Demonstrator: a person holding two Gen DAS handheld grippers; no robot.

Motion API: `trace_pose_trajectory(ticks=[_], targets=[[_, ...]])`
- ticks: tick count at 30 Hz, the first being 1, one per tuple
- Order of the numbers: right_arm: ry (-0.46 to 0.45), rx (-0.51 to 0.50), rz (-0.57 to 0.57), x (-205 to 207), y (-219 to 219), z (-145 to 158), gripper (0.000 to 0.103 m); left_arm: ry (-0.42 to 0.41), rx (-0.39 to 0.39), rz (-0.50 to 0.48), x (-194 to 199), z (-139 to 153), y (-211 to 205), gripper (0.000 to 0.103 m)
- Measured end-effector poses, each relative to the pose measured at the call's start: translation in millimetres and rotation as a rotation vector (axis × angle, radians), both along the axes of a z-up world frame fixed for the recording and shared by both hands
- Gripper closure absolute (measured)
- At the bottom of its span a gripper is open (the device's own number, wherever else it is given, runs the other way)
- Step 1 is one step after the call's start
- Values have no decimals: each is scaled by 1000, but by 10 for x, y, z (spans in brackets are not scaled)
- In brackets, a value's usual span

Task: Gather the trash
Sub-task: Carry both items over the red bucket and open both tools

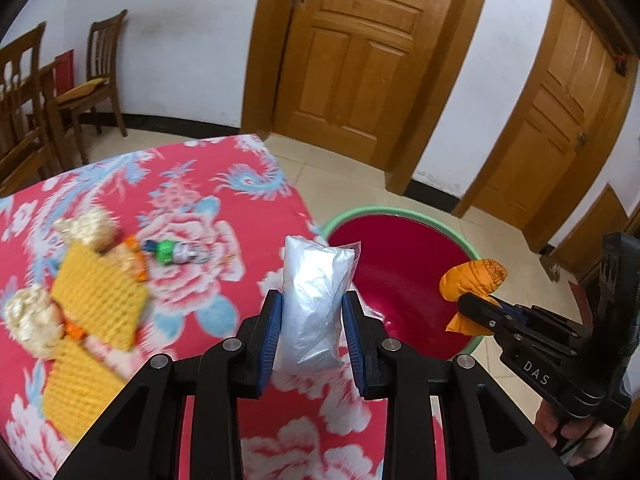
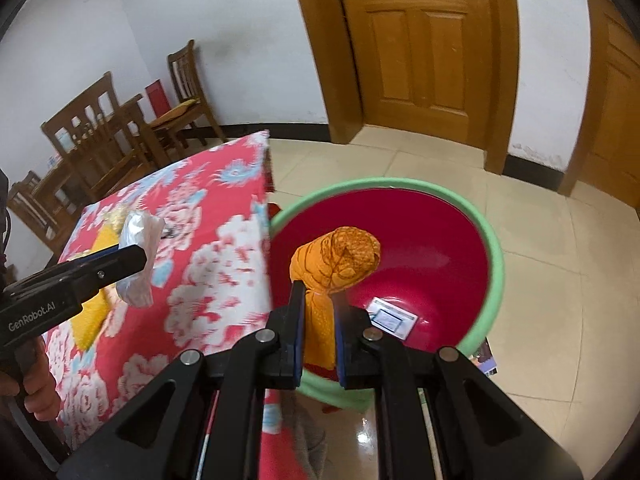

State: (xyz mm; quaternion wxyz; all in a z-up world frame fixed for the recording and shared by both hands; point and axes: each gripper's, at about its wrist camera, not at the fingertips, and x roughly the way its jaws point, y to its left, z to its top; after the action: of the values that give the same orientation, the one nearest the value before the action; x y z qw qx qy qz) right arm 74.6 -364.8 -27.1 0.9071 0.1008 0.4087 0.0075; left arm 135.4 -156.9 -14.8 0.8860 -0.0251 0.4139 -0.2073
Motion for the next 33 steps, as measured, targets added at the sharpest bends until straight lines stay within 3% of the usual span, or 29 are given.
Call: trace_pose_trajectory(ticks=[17, 19, 21, 24, 33], targets=[[68, 41, -72, 125, -468, -382, 86, 61, 35, -88, 266, -320, -660, 72], [69, 42, -72, 125, -486, -392, 83, 67, 39, -95, 314, -359, -698, 72], [69, 38, -80, 139, -492, -398, 73, 71, 42, -100, 334, -383, -739, 72], [63, 43, -93, 150, -517, -396, 65, 73, 47, -103, 362, -404, -789, 72], [55, 56, -127, 114, -632, -390, 64, 82, 44, -123, 428, -467, -911, 72]])
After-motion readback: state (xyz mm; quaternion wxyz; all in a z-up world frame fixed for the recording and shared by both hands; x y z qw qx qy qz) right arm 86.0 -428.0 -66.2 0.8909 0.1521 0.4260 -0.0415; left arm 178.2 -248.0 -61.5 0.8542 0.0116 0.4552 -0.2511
